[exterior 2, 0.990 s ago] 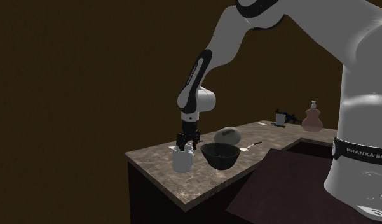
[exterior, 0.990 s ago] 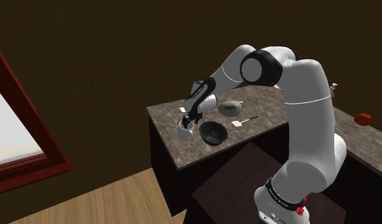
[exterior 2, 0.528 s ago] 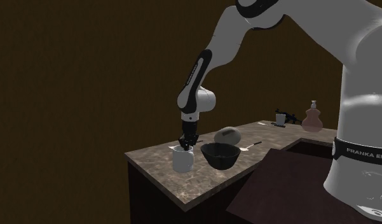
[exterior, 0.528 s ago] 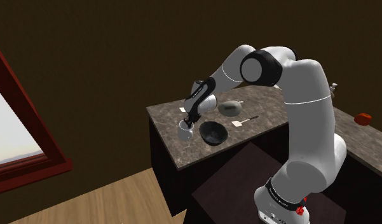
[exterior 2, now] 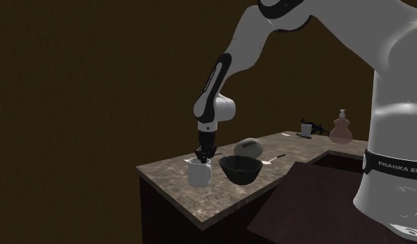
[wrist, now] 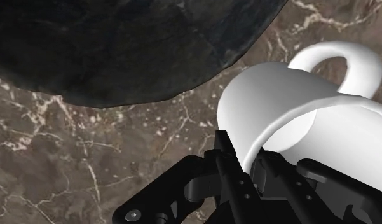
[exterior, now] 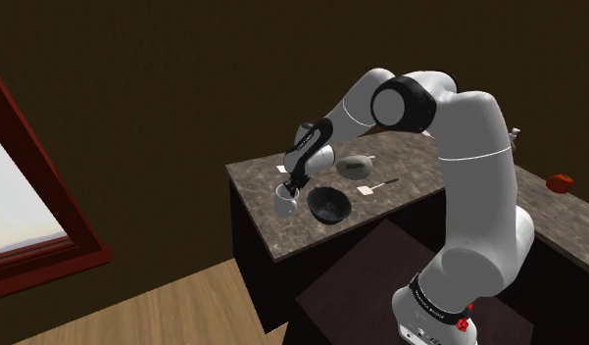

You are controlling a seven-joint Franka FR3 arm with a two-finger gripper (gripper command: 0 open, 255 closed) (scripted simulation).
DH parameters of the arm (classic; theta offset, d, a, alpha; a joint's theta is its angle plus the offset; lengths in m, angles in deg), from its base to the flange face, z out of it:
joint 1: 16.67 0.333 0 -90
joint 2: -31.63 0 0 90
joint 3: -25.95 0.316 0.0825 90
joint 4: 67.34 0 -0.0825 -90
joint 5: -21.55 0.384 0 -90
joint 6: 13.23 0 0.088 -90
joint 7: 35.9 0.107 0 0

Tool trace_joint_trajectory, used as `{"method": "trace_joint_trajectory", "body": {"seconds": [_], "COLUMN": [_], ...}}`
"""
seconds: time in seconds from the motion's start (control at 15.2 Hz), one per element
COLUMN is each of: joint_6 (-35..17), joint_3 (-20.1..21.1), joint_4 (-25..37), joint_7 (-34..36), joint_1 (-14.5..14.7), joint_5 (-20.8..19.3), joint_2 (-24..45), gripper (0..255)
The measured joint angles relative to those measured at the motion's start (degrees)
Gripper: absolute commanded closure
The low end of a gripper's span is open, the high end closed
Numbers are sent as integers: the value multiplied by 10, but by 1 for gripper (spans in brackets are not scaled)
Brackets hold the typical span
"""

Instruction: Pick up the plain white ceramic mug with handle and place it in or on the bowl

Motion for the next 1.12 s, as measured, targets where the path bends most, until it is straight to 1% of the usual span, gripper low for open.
{"method": "trace_joint_trajectory", "body": {"seconds": [1.12], "joint_6": [85], "joint_3": [-17], "joint_4": [-28], "joint_7": [12], "joint_1": [11], "joint_5": [-16], "joint_2": [-113], "gripper": [255]}}
